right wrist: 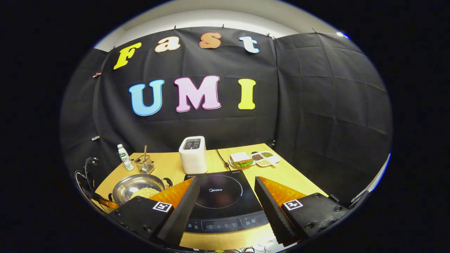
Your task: First push the handle of the pot to place it horizontally, then grasp the pot with both hands and set it on the induction cooktop.
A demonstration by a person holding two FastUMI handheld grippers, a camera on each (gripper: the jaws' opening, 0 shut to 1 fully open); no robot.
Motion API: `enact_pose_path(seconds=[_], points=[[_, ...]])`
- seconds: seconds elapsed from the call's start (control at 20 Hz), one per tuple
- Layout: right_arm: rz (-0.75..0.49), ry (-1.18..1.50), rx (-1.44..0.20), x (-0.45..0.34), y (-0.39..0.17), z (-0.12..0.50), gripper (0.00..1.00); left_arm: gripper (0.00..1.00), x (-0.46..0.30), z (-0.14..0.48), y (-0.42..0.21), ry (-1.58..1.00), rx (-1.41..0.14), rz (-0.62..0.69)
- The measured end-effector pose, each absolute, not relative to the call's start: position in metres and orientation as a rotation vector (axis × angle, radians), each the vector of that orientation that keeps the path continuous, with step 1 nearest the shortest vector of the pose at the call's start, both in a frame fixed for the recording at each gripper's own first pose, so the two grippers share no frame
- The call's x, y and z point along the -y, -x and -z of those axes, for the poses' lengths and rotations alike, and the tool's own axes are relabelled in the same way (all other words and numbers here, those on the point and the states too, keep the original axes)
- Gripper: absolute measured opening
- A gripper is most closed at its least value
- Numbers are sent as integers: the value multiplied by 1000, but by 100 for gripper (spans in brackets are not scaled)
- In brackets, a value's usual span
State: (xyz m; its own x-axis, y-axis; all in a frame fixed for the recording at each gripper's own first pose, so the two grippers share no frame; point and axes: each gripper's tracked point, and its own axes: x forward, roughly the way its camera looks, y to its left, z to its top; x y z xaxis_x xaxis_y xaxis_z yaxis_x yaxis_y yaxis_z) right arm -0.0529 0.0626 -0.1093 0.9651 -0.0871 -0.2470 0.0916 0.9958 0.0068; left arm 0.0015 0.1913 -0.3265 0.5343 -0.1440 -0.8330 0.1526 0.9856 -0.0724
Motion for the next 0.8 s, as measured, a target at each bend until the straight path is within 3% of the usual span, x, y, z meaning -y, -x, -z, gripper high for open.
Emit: enact_pose_path(seconds=[0.8], points=[[213, -19, -220, -59, 71, 107, 98, 5, -242, 337, -38, 83, -1014, 107]])
